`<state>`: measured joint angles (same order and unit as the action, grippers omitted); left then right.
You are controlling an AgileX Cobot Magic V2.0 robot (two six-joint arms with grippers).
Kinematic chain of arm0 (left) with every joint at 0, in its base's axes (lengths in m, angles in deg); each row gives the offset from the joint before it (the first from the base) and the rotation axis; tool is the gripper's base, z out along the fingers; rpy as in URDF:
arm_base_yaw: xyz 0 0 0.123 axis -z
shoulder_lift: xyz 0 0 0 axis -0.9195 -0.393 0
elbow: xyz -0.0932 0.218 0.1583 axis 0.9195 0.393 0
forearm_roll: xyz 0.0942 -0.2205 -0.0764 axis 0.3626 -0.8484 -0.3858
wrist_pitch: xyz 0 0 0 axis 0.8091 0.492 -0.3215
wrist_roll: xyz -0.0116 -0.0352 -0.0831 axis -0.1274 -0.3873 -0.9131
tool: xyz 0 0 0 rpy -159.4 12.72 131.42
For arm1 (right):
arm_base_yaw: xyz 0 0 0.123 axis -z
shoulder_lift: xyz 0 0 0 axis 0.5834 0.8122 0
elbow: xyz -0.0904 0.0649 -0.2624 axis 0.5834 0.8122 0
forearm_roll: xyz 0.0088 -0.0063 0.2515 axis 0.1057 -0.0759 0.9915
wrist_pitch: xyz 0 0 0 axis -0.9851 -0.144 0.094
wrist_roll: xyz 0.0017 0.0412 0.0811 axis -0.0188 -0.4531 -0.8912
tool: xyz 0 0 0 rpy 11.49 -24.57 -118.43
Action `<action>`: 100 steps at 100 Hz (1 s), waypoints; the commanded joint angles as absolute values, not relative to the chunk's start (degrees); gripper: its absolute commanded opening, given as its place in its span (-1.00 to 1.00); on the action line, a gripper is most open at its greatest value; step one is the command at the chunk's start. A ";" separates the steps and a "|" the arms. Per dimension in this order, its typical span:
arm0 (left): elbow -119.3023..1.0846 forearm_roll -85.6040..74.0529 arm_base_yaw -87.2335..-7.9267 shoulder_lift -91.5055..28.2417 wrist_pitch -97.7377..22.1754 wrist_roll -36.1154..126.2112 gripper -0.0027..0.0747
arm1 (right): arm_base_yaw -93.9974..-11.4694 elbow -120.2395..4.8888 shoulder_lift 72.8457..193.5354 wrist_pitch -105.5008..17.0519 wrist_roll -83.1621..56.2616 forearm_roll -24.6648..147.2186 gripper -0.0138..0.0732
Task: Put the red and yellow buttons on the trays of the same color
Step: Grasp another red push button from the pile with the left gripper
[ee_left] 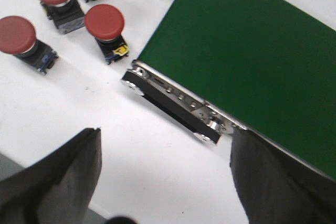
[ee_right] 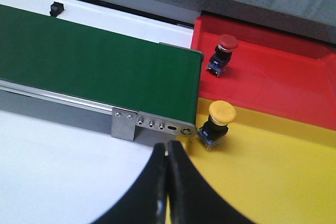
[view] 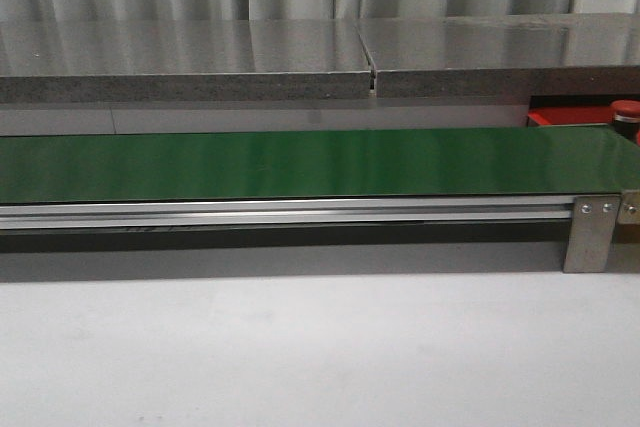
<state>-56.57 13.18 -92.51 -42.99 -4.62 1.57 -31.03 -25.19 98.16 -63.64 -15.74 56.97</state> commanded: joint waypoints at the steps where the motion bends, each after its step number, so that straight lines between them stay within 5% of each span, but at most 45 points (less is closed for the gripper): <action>1: -62.29 10.78 -95.57 -46.83 -2.92 0.86 0.40 | -30.99 -26.61 98.29 -59.21 -15.38 57.49 -0.84; 65: -84.87 12.10 -99.61 -76.11 10.48 -2.37 0.40 | -30.99 -26.61 98.29 -59.21 -15.38 57.49 -0.84; 100: -90.10 12.15 -99.61 -83.00 7.64 -6.93 0.40 | -30.99 -26.61 98.29 -59.21 -15.38 57.49 -0.84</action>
